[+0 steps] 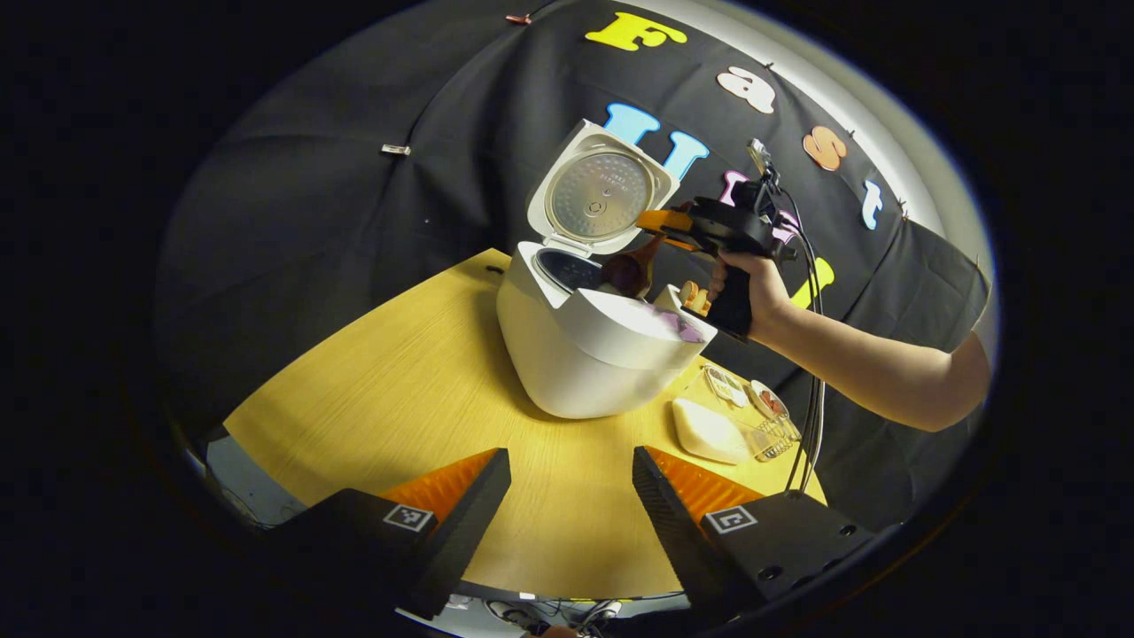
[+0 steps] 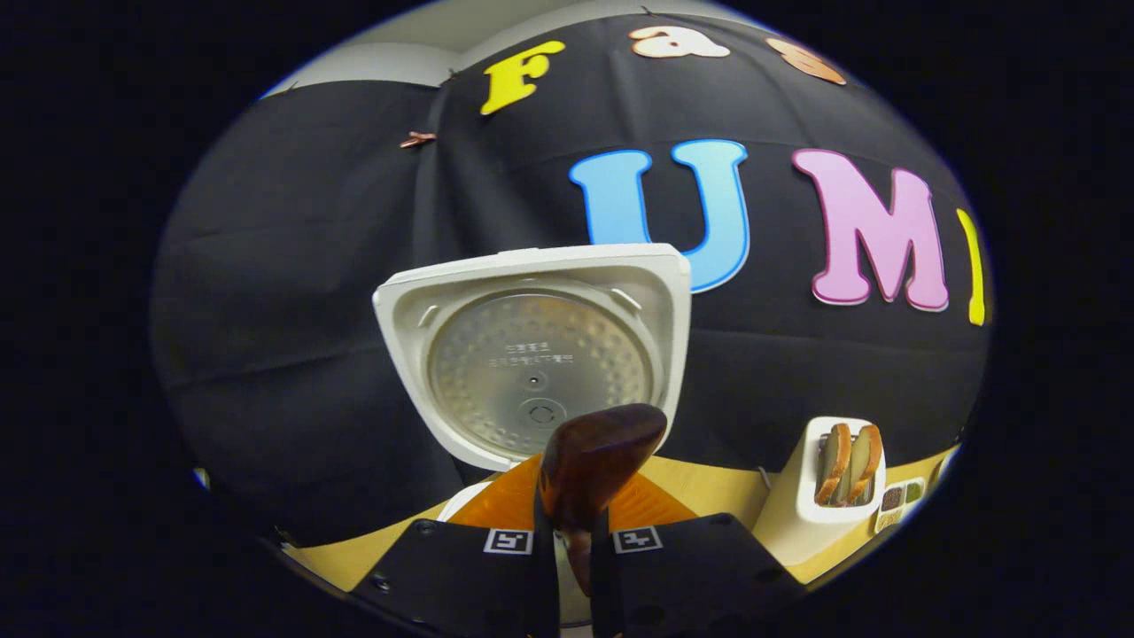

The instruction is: Close the left gripper, press the button to open the rice cooker; take a wooden spoon from the chopstick holder with the right hand, scoop a spoonful of rice and pour it into the rice cooker, then put the wooden spoon back into the chopstick holder.

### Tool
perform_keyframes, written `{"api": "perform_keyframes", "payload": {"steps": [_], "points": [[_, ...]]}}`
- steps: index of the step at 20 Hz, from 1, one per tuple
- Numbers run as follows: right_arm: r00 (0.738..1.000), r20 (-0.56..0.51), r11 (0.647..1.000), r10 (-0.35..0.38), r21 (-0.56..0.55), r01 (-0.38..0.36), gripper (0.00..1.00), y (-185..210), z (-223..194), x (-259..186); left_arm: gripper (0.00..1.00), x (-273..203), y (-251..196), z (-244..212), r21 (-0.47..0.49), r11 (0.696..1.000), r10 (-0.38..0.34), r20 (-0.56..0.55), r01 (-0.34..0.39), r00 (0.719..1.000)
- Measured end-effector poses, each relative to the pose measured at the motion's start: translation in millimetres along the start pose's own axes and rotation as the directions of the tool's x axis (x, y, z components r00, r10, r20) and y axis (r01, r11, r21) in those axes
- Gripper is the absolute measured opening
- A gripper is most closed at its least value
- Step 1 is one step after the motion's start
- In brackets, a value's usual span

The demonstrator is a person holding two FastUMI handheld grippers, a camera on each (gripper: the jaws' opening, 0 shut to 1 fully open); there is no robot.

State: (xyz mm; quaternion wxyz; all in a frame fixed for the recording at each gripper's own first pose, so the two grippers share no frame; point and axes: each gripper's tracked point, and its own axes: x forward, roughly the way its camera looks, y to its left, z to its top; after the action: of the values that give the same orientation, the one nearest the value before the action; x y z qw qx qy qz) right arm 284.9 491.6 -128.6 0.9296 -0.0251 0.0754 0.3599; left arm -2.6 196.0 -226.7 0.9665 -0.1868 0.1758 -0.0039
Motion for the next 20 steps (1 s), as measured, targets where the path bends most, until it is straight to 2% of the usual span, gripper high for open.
{"api": "perform_keyframes", "payload": {"steps": [1, 2, 5, 7, 8, 9, 14, 18, 20], "points": [[1.000, 0.007, 0.999, 0.018, -0.042, -0.017, 0.13, 5, 1, 0, 0.96, 0, 2, 2, 0.001, 1.000, 0.005, 0.003, -0.005, 1.000], [0.999, 0.014, 0.995, 0.045, -0.090, -0.043, 0.18, 13, 1, -3, 0.96, -1, 4, 4, -0.002, 1.000, 0.011, 0.010, -0.011, 1.000], [0.996, 0.023, 0.974, 0.090, -0.210, -0.084, 0.18, 28, 1, -10, 0.96, -7, 4, 9, -0.008, 1.000, 0.026, 0.045, -0.026, 0.999], [0.995, 0.012, 0.964, 0.097, -0.248, -0.091, 0.18, 34, -2, -14, 0.96, -9, 4, 12, -0.004, 0.999, 0.045, 0.069, -0.045, 0.997], [0.995, 0.008, 0.966, 0.100, -0.240, -0.095, 0.14, 36, -3, -12, 0.96, -10, 2, 13, 0.000, 0.999, 0.048, 0.070, -0.049, 0.996], [0.995, 0.005, 0.971, 0.102, -0.217, -0.098, 0.18, 37, -3, -12, 0.96, -9, 1, 11, 0.006, 0.999, 0.053, 0.071, -0.053, 0.996], [0.998, 0.025, 0.999, 0.050, -0.016, -0.049, 0.18, 15, 25, -25, 0.96, -16, -6, 16, 0.028, 0.997, 0.065, 0.090, -0.068, 0.994], [0.997, 0.059, 0.985, -0.042, 0.172, 0.032, 0.18, -24, 64, -53, 0.95, -21, -21, 19, -0.009, 0.999, 0.051, 0.107, -0.050, 0.993], [0.994, 0.087, 0.969, -0.066, 0.245, 0.043, 0.18, -37, 86, -73, 0.96, -24, -27, 24, -0.016, 0.999, 0.053, 0.122, -0.051, 0.991]]}}
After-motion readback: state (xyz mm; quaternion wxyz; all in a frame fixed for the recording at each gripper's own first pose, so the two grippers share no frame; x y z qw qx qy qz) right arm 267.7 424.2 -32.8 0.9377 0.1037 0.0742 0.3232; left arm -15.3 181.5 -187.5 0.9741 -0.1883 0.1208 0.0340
